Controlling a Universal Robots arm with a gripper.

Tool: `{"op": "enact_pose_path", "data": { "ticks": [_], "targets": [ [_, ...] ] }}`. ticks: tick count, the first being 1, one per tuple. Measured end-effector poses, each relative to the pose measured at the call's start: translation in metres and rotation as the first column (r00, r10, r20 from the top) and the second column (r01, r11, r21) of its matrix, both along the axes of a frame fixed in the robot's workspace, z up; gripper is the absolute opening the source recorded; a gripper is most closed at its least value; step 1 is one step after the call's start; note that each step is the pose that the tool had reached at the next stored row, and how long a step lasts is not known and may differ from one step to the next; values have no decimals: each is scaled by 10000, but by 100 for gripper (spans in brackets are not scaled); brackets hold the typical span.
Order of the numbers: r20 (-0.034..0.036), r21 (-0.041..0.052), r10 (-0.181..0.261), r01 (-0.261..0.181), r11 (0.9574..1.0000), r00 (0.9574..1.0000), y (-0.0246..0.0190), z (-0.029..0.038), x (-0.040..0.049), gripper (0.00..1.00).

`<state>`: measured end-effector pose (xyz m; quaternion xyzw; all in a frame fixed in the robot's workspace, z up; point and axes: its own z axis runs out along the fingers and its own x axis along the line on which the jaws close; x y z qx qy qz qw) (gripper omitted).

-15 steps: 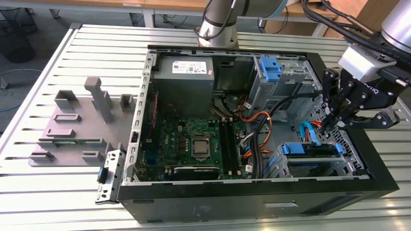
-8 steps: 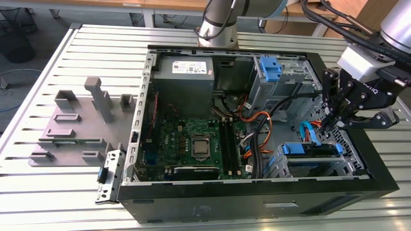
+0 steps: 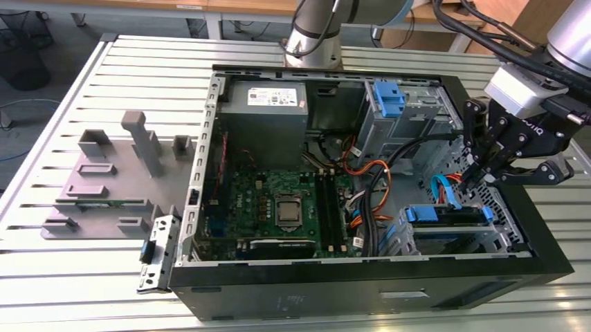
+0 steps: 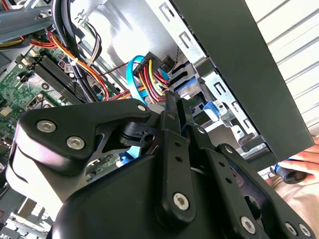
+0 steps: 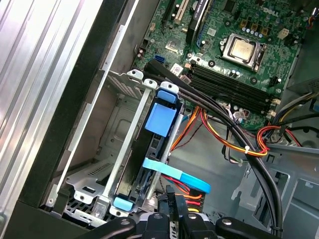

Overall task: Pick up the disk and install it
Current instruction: 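Insert the second disk wire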

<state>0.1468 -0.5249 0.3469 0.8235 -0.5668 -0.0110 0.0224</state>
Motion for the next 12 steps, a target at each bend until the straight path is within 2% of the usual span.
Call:
{"op": "enact_pose_path", "data": {
  "ticks": [7,12],
  "targets": [
    [1,1,-82,82,10000,10000,0,0,0,17],
    [0,-1,-298,298,9996,9996,-3,-1,-1,17]
  ]
}}
